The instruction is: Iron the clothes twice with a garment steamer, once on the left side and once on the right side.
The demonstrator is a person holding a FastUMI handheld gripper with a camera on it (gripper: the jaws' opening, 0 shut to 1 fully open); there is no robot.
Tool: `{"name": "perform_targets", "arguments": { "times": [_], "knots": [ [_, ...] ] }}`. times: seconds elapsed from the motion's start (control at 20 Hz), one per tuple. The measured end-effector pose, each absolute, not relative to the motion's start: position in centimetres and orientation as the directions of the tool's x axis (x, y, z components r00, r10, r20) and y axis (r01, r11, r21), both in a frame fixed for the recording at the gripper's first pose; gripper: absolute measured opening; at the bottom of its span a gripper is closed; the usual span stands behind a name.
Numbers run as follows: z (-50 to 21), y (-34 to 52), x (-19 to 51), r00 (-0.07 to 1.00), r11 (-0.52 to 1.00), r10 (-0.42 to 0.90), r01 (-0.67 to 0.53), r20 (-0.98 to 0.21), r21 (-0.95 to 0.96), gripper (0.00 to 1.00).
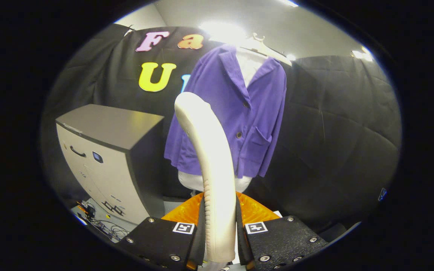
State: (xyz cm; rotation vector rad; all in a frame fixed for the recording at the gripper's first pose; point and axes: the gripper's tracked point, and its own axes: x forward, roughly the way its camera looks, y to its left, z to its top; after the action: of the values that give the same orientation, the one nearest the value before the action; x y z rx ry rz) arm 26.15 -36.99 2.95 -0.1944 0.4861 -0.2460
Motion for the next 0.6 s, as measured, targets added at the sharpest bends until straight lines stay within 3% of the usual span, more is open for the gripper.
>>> {"name": "perform_targets", "arguments": {
  "times": [0.2, 0.6],
  "knots": [
    [7.3, -33.7, 27.2, 0.901, 0.960, -0.249, 0.181, -0.354, -0.214, 0.34],
    [16.7, -28.4, 31.1, 0.932, 0.941, -0.317, 0.286, -0.174, -0.184, 0.34]
  ]
}}
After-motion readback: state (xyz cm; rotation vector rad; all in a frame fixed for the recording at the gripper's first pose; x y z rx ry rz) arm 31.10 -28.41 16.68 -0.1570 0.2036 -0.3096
